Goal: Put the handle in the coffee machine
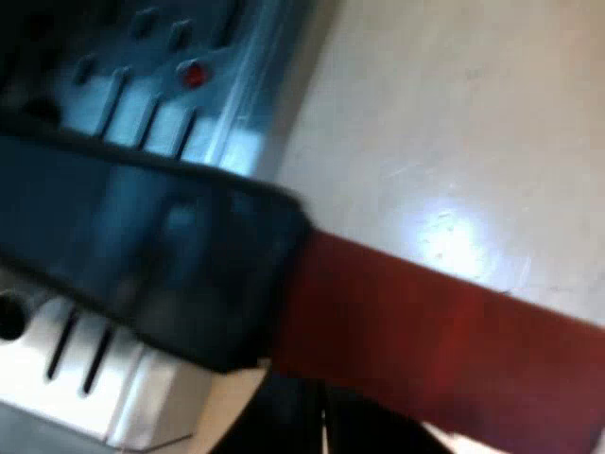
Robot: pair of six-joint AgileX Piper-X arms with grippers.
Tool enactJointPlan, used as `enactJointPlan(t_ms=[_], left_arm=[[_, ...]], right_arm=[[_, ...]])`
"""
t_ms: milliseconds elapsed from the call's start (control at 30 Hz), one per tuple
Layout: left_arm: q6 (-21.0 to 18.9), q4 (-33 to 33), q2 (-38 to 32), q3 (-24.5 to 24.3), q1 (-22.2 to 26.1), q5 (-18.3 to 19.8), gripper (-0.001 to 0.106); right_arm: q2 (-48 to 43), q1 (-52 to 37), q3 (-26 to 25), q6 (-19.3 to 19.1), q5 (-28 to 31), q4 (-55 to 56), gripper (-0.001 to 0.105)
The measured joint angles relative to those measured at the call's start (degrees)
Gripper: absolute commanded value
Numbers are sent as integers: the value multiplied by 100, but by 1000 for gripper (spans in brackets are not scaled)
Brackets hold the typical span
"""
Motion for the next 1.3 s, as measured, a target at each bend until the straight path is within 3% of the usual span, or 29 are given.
enactJointPlan(t_ms=[467,667,867,1133,1300], left_arm=[[61,-107,0,45,-97,125,0],[61,-15,0,26,-23,-3,0],[61,230,0,-8,678,673,0],[61,338,-393,272,1967,746,0],[61,432,-793,428,2279,754,0]], right_arm=[[-16,0,0,0,-1,147,28],[-16,0,0,0,-1,163,28],[-16,0,0,0,-1,163,28],[-16,0,0,0,-1,163,28],[-16,0,0,0,-1,163,28]])
